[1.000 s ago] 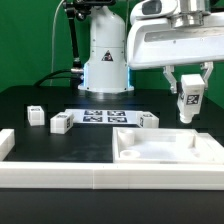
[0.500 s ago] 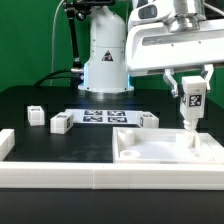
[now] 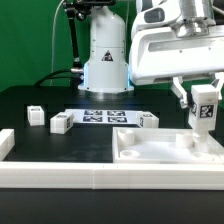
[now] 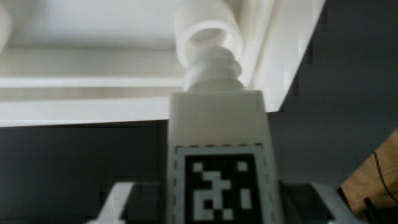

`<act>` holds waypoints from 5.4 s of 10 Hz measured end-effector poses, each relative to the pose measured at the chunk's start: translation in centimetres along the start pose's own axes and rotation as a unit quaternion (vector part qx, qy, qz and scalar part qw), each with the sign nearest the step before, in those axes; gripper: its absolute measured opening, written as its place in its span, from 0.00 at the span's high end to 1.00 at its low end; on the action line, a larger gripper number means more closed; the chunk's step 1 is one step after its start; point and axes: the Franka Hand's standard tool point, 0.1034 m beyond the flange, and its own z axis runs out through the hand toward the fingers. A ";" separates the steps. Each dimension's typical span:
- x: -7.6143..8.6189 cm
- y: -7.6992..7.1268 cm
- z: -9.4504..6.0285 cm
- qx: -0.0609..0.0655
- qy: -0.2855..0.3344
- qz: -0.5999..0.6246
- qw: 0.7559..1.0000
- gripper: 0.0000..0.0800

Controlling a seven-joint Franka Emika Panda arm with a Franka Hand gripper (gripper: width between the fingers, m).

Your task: Assemble one leg

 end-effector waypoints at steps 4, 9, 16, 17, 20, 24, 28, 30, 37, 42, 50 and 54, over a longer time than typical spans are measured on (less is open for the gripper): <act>-0.2 -0.3 1.9 0.002 -0.004 -0.005 1.000 0.64; -1.8 -0.6 2.6 0.000 0.020 -0.003 1.000 0.64; -2.7 -0.7 2.9 -0.005 0.006 0.013 1.000 0.31; -2.7 -0.7 2.9 -0.005 0.006 0.013 1.000 0.23; -2.7 -0.7 2.9 -0.005 0.006 0.013 1.000 0.19; -1.7 -0.9 1.9 -0.001 -0.009 0.014 1.000 0.19; -2.7 -1.3 2.4 0.008 -0.101 0.017 0.995 0.19; -2.2 -0.9 2.7 0.012 -0.161 0.022 0.987 0.19; -0.7 -0.9 2.8 0.023 -0.281 0.041 0.958 0.19; -0.6 -0.6 3.0 0.018 -0.272 0.050 0.961 0.63; -1.3 -1.3 2.9 -0.090 -0.250 0.405 0.875 0.63; -1.3 -1.3 3.0 -0.139 -0.221 0.556 0.789 0.63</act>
Offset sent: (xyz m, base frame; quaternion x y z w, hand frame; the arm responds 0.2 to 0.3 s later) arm -0.0037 0.0046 -0.0066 -0.0123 0.0013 0.0137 0.9998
